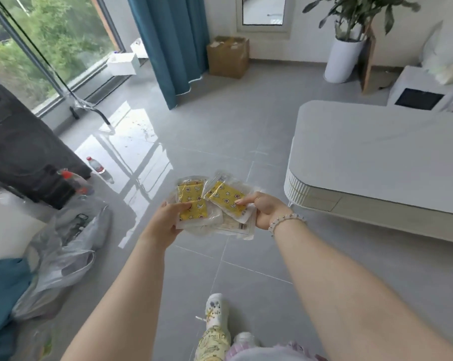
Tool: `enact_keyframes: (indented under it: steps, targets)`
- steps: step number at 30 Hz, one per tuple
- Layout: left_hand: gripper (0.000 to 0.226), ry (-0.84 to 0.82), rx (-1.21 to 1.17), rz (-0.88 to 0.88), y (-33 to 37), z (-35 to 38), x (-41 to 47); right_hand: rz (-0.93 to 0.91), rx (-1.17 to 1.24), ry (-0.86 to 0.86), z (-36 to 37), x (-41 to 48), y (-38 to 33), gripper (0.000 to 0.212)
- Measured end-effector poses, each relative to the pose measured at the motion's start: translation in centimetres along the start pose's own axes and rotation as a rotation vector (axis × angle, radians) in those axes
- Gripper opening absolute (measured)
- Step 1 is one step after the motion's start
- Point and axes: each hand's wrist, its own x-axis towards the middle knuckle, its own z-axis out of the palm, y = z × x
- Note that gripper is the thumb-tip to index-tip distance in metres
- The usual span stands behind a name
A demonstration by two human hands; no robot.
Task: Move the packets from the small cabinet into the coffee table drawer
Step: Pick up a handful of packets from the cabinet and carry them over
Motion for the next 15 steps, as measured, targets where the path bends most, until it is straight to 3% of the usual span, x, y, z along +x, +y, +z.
enact_keyframes:
  steps: [10, 15]
  targets:
    - [0.044, -0.253, 0.221, -0.055, 2.5, 10.3, 7.7, -0.134, 0.226, 0.201, -7.6, 0.2, -3.9, 0.022]
    - [0.035, -0.38, 0.281, -0.074, 3.4, 16.1, 10.1, -0.187, 0.299, 0.326, -10.9, -0.6, -5.8, 0.019]
